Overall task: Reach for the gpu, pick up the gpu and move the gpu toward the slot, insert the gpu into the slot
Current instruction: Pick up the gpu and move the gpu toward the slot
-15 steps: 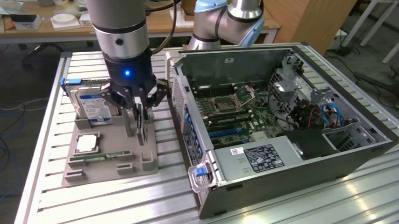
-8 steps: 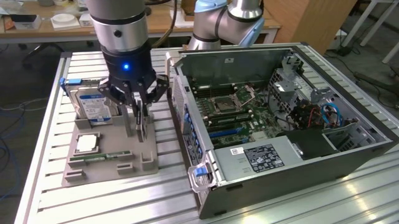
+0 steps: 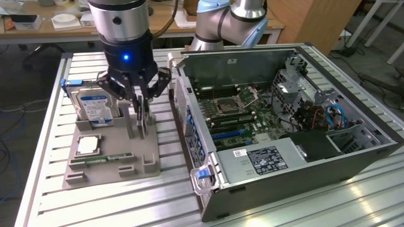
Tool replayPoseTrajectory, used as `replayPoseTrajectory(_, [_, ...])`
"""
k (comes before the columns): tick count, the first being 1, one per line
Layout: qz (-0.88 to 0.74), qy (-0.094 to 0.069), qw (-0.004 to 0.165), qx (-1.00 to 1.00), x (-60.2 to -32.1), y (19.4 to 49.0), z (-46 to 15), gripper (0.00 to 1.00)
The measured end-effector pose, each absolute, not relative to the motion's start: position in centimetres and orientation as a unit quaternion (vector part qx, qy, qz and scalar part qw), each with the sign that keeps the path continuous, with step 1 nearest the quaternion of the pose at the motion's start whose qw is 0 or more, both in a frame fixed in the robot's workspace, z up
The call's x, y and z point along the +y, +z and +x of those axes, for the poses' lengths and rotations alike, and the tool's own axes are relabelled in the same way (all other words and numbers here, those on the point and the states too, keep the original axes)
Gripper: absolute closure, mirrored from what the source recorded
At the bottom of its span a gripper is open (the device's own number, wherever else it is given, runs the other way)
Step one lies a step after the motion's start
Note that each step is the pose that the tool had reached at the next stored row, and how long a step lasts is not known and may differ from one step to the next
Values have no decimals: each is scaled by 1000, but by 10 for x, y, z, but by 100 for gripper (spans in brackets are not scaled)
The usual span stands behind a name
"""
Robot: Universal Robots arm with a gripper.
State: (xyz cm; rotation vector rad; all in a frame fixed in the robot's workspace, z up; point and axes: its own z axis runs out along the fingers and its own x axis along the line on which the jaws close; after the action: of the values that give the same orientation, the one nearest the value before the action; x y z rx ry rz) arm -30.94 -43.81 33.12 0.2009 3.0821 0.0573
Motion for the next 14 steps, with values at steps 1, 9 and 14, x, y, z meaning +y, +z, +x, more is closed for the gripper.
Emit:
replayPoseTrajectory(1, [65, 19, 26, 997, -438, 333, -309, 74])
replayPoseTrajectory(9, [65, 19, 26, 997, -438, 352, -309, 74])
replayPoseTrajectory(14, [65, 19, 26, 997, -438, 365, -309, 74])
